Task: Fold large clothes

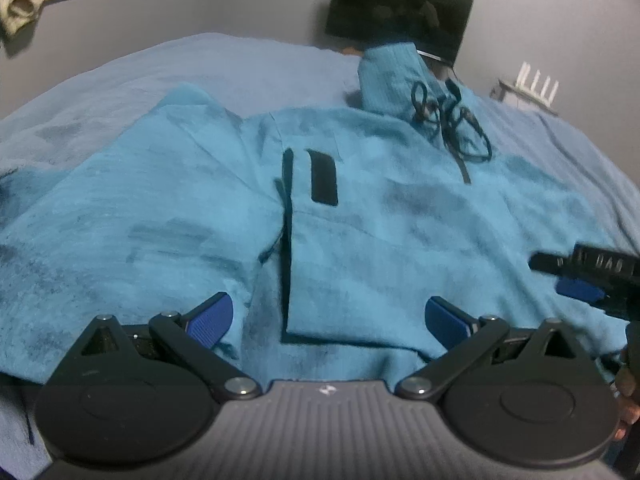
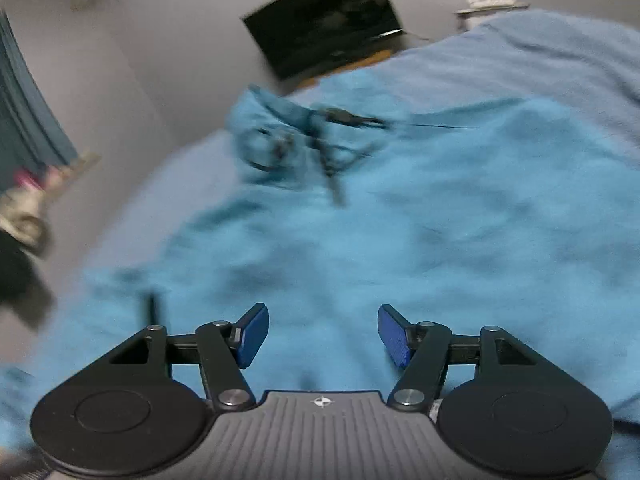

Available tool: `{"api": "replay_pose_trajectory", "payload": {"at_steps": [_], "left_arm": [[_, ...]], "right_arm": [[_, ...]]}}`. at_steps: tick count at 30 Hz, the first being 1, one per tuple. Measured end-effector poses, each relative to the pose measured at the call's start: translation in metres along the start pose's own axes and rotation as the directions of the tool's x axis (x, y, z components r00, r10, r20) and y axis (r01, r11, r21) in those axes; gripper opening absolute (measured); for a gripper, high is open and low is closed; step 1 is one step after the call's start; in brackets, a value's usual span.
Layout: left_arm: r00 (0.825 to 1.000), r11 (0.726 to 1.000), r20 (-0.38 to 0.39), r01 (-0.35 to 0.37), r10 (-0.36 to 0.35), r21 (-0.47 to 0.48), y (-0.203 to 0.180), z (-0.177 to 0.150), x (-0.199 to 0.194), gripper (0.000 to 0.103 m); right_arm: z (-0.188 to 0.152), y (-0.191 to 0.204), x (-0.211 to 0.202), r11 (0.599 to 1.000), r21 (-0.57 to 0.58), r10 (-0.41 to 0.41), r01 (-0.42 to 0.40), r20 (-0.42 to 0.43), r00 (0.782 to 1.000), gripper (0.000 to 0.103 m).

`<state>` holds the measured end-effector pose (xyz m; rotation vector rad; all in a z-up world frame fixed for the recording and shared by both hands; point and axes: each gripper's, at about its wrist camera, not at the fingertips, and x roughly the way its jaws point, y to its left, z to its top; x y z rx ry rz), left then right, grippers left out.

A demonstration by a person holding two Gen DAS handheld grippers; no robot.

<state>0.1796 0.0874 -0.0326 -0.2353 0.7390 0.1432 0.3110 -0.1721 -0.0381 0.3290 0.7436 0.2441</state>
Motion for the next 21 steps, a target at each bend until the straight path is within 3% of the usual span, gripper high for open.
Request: {"api": "replay_pose_trajectory", "payload": {"at_steps": [3, 8, 11, 13, 16, 21], "left_arm": [[1.000, 0.999, -0.007, -0.020, 0.020, 0.040, -0.006, -0.003, 0.003, 0.103], [0.999, 0.998, -0.012, -0.031, 0.032, 0.059, -0.008, -0.003, 0.005, 0.103], [0.999, 0.997, -0.005, -0.038, 0.038, 0.063, -0.008, -0.001, 0.006, 0.103], [0.999, 0.997, 0.017, -0.047, 0.046, 0.066, -0.009, -0.001, 0.003, 0.103], [0.994, 0.995, 0.085, -0.073, 0.068, 0.061, -0.009, 0.002, -0.006, 0.103], [0.979, 0.994, 0.185, -0.100, 0.090, 0.046, -0.009, 0.010, -0.026, 0.103]], "right_arm": [[-0.017, -0.011, 0.008, 0.994, -0.051, -0.102, 0.101, -0.028, 0.994, 0.062], [-0.030, -0.015, 0.005, 0.988, -0.095, -0.121, 0.118, -0.023, 0.992, 0.062], [-0.034, -0.015, -0.020, 0.991, -0.095, -0.089, 0.097, 0.084, 0.992, 0.081], [-0.040, -0.014, -0.042, 0.989, -0.124, -0.060, 0.084, 0.183, 0.981, 0.097], [-0.055, -0.009, -0.072, 0.977, -0.190, -0.042, 0.101, 0.293, 0.955, 0.103], [-0.078, 0.006, -0.076, 0.958, -0.267, -0.026, 0.104, 0.278, 0.960, 0.103]]}}
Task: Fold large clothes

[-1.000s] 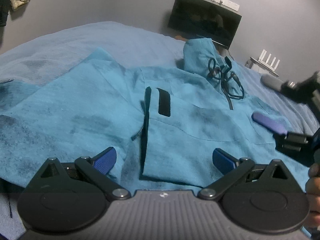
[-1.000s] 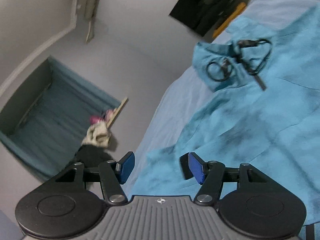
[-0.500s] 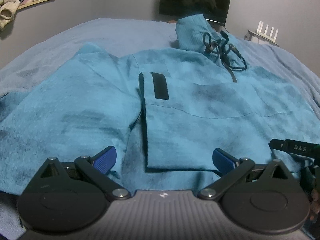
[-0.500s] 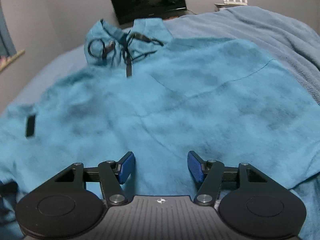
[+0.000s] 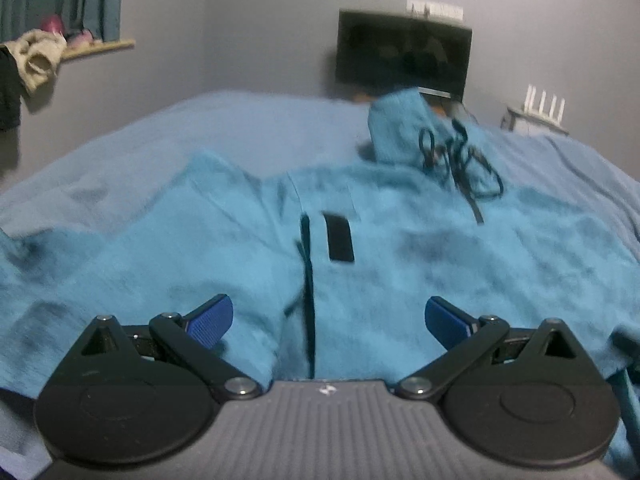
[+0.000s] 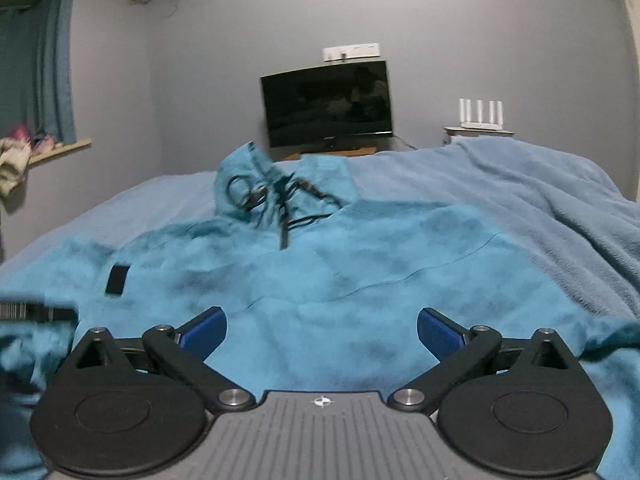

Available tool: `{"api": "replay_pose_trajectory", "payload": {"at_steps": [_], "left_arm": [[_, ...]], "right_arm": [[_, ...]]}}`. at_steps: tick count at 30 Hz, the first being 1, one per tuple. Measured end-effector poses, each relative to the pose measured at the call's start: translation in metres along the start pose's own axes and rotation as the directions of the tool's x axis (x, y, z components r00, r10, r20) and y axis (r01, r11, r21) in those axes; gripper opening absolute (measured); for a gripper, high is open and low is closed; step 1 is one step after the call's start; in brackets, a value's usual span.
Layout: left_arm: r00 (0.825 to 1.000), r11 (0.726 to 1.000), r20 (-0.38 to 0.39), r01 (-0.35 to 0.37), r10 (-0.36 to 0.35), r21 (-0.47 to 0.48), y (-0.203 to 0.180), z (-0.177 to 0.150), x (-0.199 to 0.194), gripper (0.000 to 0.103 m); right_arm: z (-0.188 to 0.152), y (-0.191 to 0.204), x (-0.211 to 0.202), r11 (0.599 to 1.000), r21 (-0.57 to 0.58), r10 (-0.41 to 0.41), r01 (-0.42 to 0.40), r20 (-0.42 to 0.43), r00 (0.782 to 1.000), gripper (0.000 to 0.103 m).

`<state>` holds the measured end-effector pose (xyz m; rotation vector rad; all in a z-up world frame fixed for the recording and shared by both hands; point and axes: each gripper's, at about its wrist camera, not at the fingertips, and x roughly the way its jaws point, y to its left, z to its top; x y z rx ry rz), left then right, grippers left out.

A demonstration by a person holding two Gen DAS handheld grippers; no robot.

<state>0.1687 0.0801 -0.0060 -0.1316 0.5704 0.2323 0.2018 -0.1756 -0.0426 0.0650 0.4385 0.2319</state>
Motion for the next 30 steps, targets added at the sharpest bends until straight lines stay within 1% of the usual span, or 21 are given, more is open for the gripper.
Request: {"api": "replay_pose_trajectory", "payload": {"at_steps": [3, 5, 8, 10, 11, 12, 13, 14, 15, 17, 18, 19, 20, 21, 22, 23, 24, 26, 27, 28, 30], "left_arm": [[0.993, 0.996, 0.094, -0.076, 0.072, 0.035, 0.004, 0.011, -0.015, 0.103], [0.985, 0.991, 0.126, -0.123, 0.116, 0.051, 0.012, 0.021, -0.024, 0.103], [0.979, 0.988, 0.133, -0.156, 0.154, 0.005, 0.041, 0.036, -0.037, 0.103], [0.974, 0.982, 0.130, -0.180, 0.185, -0.052, 0.072, 0.044, -0.048, 0.103], [0.969, 0.977, 0.131, -0.199, 0.208, -0.079, 0.087, 0.046, -0.054, 0.103], [0.958, 0.967, 0.141, -0.236, 0.249, -0.101, 0.103, 0.047, -0.059, 0.103], [0.942, 0.952, 0.150, -0.284, 0.299, -0.115, 0.118, 0.048, -0.064, 0.103], [0.922, 0.932, 0.152, -0.340, 0.356, -0.123, 0.130, 0.049, -0.067, 0.103], [0.895, 0.906, 0.148, -0.402, 0.420, -0.135, 0.142, 0.049, -0.069, 0.103], [0.821, 0.828, 0.131, -0.532, 0.556, -0.176, 0.166, 0.048, -0.068, 0.103], [0.768, 0.768, 0.109, -0.599, 0.631, -0.224, 0.179, 0.047, -0.068, 0.103], [0.724, 0.713, 0.077, -0.644, 0.685, -0.278, 0.191, 0.045, -0.067, 0.103], [0.703, 0.672, 0.037, -0.662, 0.711, -0.331, 0.203, 0.042, -0.065, 0.103], [0.710, 0.663, 0.006, -0.654, 0.704, -0.364, 0.213, 0.039, -0.063, 0.103], [0.728, 0.661, -0.033, -0.640, 0.685, -0.391, 0.222, 0.037, -0.058, 0.103], [0.738, 0.656, -0.071, -0.636, 0.671, -0.406, 0.230, 0.035, -0.052, 0.103], [0.742, 0.649, -0.110, -0.639, 0.661, -0.412, 0.237, 0.032, -0.046, 0.103], [0.741, 0.633, -0.172, -0.652, 0.650, -0.417, 0.244, 0.027, -0.031, 0.103], [0.736, 0.620, -0.198, -0.660, 0.648, -0.425, 0.249, 0.025, -0.028, 0.102], [0.735, 0.610, -0.212, -0.661, 0.644, -0.437, 0.253, 0.021, -0.030, 0.102], [0.738, 0.600, -0.224, -0.657, 0.637, -0.457, 0.259, 0.018, -0.033, 0.102]], "right_arm": [[-0.010, 0.014, 0.005, 0.997, -0.074, 0.020, -0.022, -0.030, 0.999, 0.103], [-0.016, 0.019, 0.008, 0.995, -0.096, 0.034, -0.039, -0.046, 0.998, 0.103], [-0.020, 0.018, 0.012, 0.996, -0.084, 0.033, -0.038, -0.061, 0.998, 0.103], [-0.021, 0.014, 0.013, 0.997, -0.062, 0.035, -0.039, -0.062, 0.997, 0.103], [-0.022, 0.013, 0.014, 0.998, -0.053, 0.036, -0.039, -0.062, 0.997, 0.103], [-0.023, 0.011, 0.014, 0.998, -0.045, 0.036, -0.039, -0.063, 0.997, 0.103], [-0.023, 0.009, 0.015, 0.998, -0.041, 0.037, -0.040, -0.066, 0.997, 0.103], [-0.023, 0.009, 0.016, 0.998, -0.040, 0.037, -0.040, -0.069, 0.997, 0.103], [-0.024, 0.009, 0.018, 0.998, -0.042, 0.037, -0.040, -0.073, 0.997, 0.103], [-0.026, 0.010, 0.019, 0.998, -0.051, 0.035, -0.039, -0.080, 0.996, 0.103], [-0.027, 0.011, 0.020, 0.998, -0.057, 0.036, -0.041, -0.083, 0.996, 0.103], [-0.028, 0.011, 0.019, 0.997, -0.063, 0.038, -0.044, -0.084, 0.996, 0.103], [-0.028, 0.010, 0.019, 0.997, -0.066, 0.040, -0.046, -0.085, 0.996, 0.103], [-0.029, 0.011, 0.019, 0.997, -0.068, 0.041, -0.046, -0.085, 0.996, 0.103], [-0.029, 0.011, 0.019, 0.997, -0.067, 0.041, -0.046, -0.085, 0.996, 0.103], [-0.029, 0.011, 0.020, 0.997, -0.066, 0.040, -0.046, -0.085, 0.996, 0.103], [-0.029, 0.011, 0.020, 0.997, -0.065, 0.040, -0.045, -0.085, 0.996, 0.103], [-0.029, 0.011, 0.020, 0.997, -0.067, 0.040, -0.046, -0.084, 0.996, 0.103], [-0.029, 0.010, 0.019, 0.996, -0.069, 0.042, -0.047, -0.085, 0.996, 0.103], [-0.029, 0.011, 0.020, 0.996, -0.070, 0.041, -0.047, -0.084, 0.996, 0.103], [-0.029, 0.011, 0.019, 0.996, -0.069, 0.041, -0.047, -0.084, 0.996, 0.103]]}}
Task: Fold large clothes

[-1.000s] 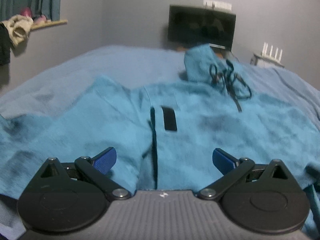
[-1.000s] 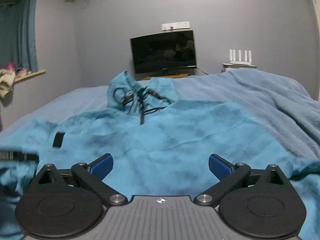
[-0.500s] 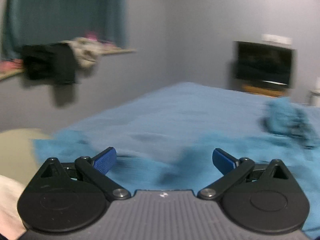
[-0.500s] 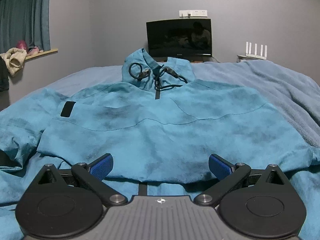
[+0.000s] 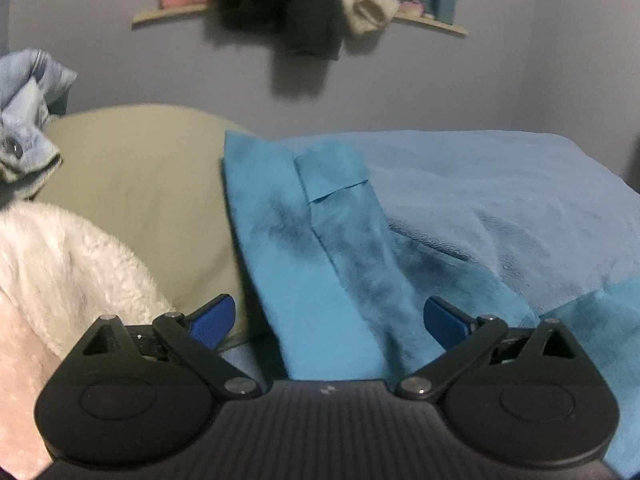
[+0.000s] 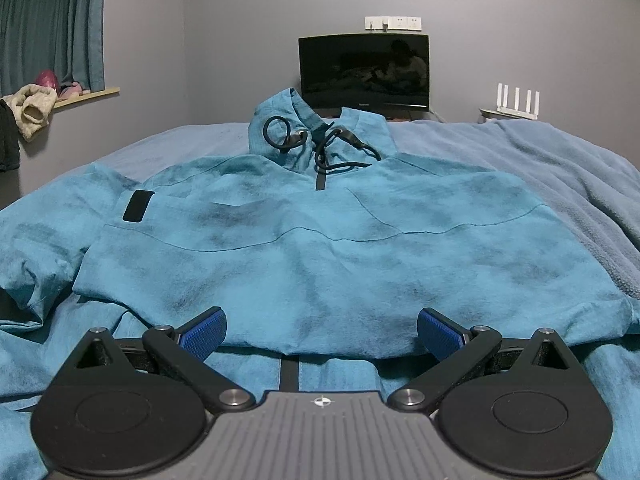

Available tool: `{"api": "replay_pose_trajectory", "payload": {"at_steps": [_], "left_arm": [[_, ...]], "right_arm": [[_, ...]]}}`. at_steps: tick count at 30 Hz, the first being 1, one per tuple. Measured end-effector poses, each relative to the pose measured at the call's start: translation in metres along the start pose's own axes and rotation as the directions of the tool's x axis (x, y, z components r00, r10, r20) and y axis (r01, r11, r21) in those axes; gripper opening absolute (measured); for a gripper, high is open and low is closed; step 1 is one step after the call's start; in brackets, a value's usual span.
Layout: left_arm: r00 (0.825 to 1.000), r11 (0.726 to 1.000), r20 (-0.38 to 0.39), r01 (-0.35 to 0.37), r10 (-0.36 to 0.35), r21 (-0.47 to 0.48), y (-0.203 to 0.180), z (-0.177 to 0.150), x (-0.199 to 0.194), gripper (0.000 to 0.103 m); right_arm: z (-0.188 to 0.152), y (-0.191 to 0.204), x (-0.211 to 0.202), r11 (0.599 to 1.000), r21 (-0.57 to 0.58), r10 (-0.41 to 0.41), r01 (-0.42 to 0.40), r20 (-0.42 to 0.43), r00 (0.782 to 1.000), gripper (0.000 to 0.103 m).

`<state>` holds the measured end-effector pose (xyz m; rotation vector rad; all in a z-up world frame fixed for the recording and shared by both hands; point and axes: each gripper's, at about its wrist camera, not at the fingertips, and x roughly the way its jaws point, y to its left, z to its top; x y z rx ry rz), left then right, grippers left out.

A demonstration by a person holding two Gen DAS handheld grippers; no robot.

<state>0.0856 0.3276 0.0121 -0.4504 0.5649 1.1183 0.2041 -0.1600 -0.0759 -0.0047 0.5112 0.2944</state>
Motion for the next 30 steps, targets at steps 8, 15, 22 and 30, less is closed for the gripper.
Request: {"api": "replay_pose_trajectory", "payload": {"at_steps": [8, 15, 22, 30], "left_arm": [[0.996, 0.999, -0.091, 0.022, -0.025, -0.036, 0.002, -0.008, 0.020, 0.073], [0.954, 0.942, 0.027, 0.301, -0.300, -0.150, 0.010, -0.007, -0.008, 0.012], [0.832, 0.840, 0.151, 0.543, -0.534, -0.022, -0.017, -0.015, -0.058, 0.009], [0.552, 0.553, 0.075, 0.803, -0.831, 0.223, -0.087, -0.068, -0.129, 0.009]], "right_arm": [[-0.001, 0.000, 0.000, 1.000, 0.004, 0.001, -0.001, -0.002, 1.000, 0.103], [-0.002, 0.001, 0.002, 1.000, 0.009, 0.004, -0.004, -0.007, 1.000, 0.103], [-0.004, 0.002, 0.003, 1.000, 0.005, 0.006, -0.006, -0.012, 1.000, 0.103], [-0.006, 0.004, 0.005, 1.000, -0.008, 0.010, -0.010, -0.019, 1.000, 0.103]]}}
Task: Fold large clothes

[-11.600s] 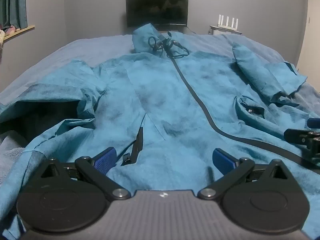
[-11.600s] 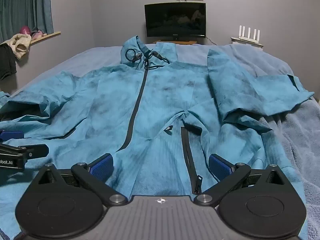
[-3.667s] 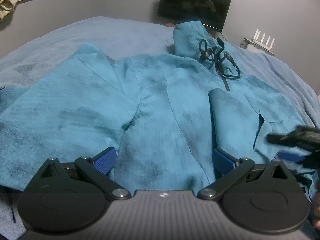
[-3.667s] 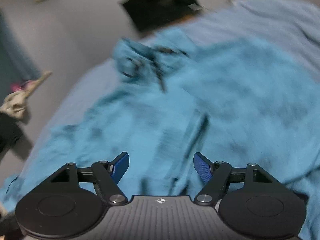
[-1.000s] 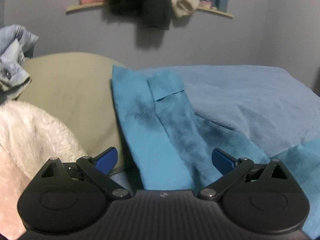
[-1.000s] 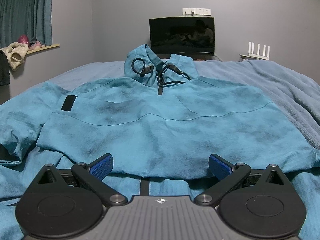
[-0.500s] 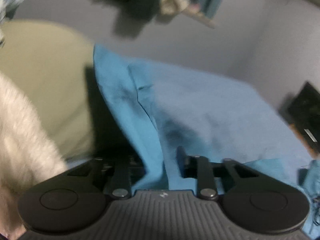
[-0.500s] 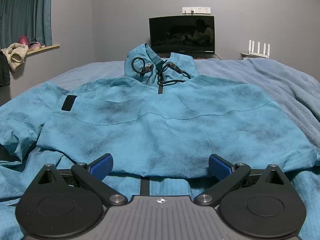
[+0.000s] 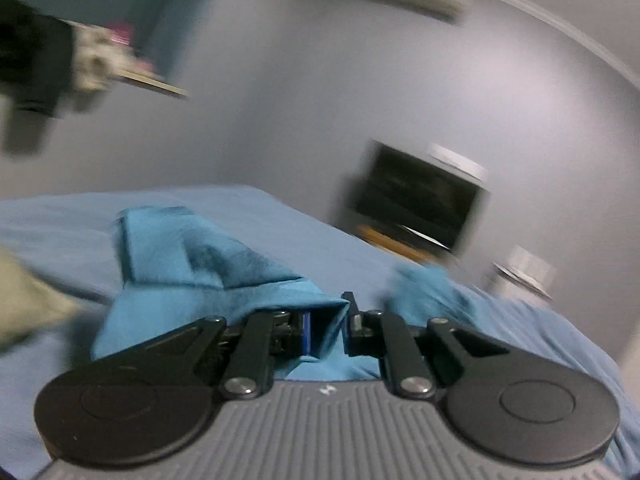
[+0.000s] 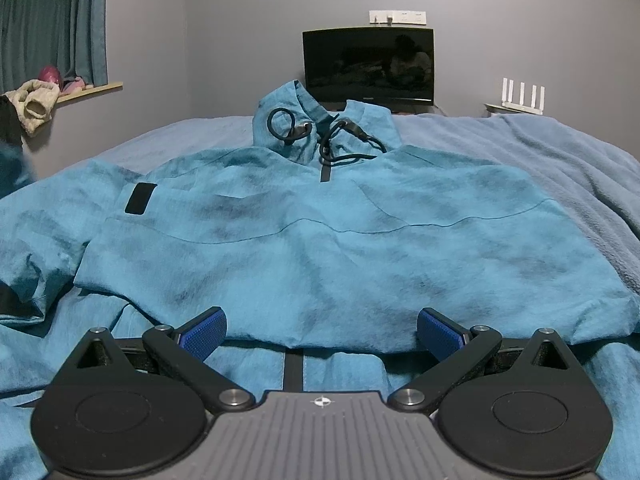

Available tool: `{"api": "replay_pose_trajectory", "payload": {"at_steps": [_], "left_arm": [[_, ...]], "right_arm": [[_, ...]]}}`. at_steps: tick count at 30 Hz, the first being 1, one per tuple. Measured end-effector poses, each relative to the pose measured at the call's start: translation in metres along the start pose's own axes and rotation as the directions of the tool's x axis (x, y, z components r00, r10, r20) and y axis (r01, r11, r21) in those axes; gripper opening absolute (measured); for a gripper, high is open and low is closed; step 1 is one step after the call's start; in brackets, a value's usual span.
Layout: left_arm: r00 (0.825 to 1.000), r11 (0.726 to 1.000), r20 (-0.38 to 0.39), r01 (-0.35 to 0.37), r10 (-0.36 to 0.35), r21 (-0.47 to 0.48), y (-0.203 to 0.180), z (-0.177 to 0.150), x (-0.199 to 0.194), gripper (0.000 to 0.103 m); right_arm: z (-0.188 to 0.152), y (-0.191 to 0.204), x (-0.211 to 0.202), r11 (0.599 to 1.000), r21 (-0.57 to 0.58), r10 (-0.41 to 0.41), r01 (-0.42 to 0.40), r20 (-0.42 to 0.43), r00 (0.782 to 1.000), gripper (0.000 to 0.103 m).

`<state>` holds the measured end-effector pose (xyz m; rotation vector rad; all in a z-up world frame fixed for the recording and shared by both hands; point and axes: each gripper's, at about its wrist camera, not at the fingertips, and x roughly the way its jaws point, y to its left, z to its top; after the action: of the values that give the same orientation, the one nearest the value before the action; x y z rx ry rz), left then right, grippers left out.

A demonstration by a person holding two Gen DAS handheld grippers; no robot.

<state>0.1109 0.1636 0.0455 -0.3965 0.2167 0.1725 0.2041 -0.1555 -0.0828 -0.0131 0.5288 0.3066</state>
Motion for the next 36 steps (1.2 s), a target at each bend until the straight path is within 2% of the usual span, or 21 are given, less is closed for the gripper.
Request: {"api": "replay_pose_trajectory", "payload": {"at_steps": [2, 4, 5, 8, 9, 10, 12, 14, 16, 17, 18, 20, 21, 22, 25, 27, 29, 30, 32, 34, 36], "left_arm": [[0.994, 0.995, -0.061, 0.089, -0.086, 0.048, -0.030, -0.018, 0.007, 0.009], [0.977, 0.973, -0.113, 0.193, -0.179, 0.125, -0.064, -0.040, 0.012, 0.009], [0.965, 0.957, -0.140, 0.244, -0.223, 0.155, -0.076, -0.048, 0.015, 0.009], [0.907, 0.895, -0.227, 0.399, -0.355, 0.198, -0.114, -0.076, 0.019, 0.009], [0.890, 0.875, -0.259, 0.432, -0.375, 0.217, -0.125, -0.086, 0.021, 0.009], [0.881, 0.859, -0.286, 0.447, -0.376, 0.248, -0.132, -0.094, 0.024, 0.009], [0.890, 0.850, -0.309, 0.428, -0.336, 0.309, -0.141, -0.103, 0.030, 0.011], [0.882, 0.859, -0.346, 0.424, -0.320, 0.288, -0.134, -0.102, 0.041, 0.032], [0.867, 0.872, -0.357, 0.439, -0.348, 0.217, -0.126, -0.104, 0.044, 0.084], [0.865, 0.875, -0.342, 0.446, -0.368, 0.188, -0.118, -0.101, 0.042, 0.091], [0.867, 0.877, -0.316, 0.451, -0.386, 0.165, -0.114, -0.095, 0.039, 0.096], [0.874, 0.881, -0.273, 0.451, -0.403, 0.145, -0.103, -0.077, 0.031, 0.097], [0.879, 0.883, -0.251, 0.447, -0.404, 0.143, -0.098, -0.068, 0.030, 0.097], [0.892, 0.891, -0.222, 0.429, -0.393, 0.146, -0.091, -0.057, 0.029, 0.098], [0.945, 0.941, -0.148, 0.312, -0.292, 0.133, -0.064, -0.029, 0.027, 0.099], [0.969, 0.972, -0.127, 0.223, -0.212, 0.077, -0.040, -0.016, 0.033, 0.099], [0.987, 0.994, -0.125, 0.105, -0.106, -0.012, -0.015, -0.005, 0.040, 0.099], [0.990, 0.997, -0.135, 0.042, -0.052, -0.070, -0.001, -0.001, 0.042, 0.099], [0.989, 0.984, -0.148, -0.026, -0.001, -0.178, 0.023, 0.002, 0.046, 0.099], [0.985, 0.963, -0.172, -0.064, 0.018, -0.263, 0.040, 0.000, 0.050, 0.099], [0.980, 0.954, -0.199, -0.068, 0.009, -0.293, 0.044, -0.003, 0.059, 0.099]], "right_arm": [[0.000, 0.000, 0.000, 1.000, -0.005, 0.000, 0.000, -0.001, 1.000, 0.103], [-0.001, 0.001, 0.001, 1.000, -0.010, -0.002, 0.002, -0.002, 1.000, 0.103], [-0.001, 0.002, 0.001, 1.000, -0.014, -0.002, 0.002, -0.003, 1.000, 0.103], [-0.002, 0.004, 0.001, 1.000, -0.025, -0.003, 0.003, -0.006, 1.000, 0.103], [-0.002, 0.004, 0.001, 1.000, -0.026, -0.003, 0.003, -0.007, 1.000, 0.103], [-0.002, 0.004, 0.002, 1.000, -0.026, -0.004, 0.003, -0.008, 1.000, 0.103], [-0.002, 0.004, 0.001, 1.000, -0.024, -0.004, 0.004, -0.009, 1.000, 0.103], [-0.002, 0.004, 0.000, 1.000, -0.025, -0.006, 0.006, -0.006, 1.000, 0.103], [-0.002, 0.005, 0.000, 0.999, -0.030, -0.010, 0.009, -0.004, 1.000, 0.103], [-0.002, 0.005, 0.000, 0.999, -0.032, -0.011, 0.011, -0.003, 1.000, 0.103], [-0.002, 0.006, -0.001, 0.999, -0.035, -0.012, 0.012, -0.002, 1.000, 0.103], [-0.001, 0.007, -0.002, 0.999, -0.042, -0.017, 0.017, 0.001, 1.000, 0.103], [-0.001, 0.008, -0.002, 0.999, -0.048, -0.017, 0.018, 0.003, 1.000, 0.103], [0.000, 0.009, -0.004, 0.998, -0.053, -0.021, 0.022, 0.008, 1.000, 0.103], [0.007, 0.015, -0.014, 0.997, -0.075, -0.016, 0.019, 0.039, 0.999, 0.103], [0.012, 0.024, -0.024, 0.994, -0.111, -0.005, 0.013, 0.073, 0.997, 0.103], [0.021, 0.037, -0.032, 0.983, -0.186, 0.020, 0.001, 0.112, 0.993, 0.103], [0.026, 0.046, -0.036, 0.973, -0.229, 0.040, -0.010, 0.128, 0.991, 0.103], [0.037, 0.066, -0.042, 0.944, -0.325, 0.102, -0.051, 0.142, 0.985, 0.103], [0.049, 0.088, -0.040, 0.907, -0.414, 0.148, -0.076, 0.146, 0.978, 0.103], [0.060, 0.110, -0.029, 0.879, -0.469, 0.162, -0.089, 0.118, 0.980, 0.103]]}}
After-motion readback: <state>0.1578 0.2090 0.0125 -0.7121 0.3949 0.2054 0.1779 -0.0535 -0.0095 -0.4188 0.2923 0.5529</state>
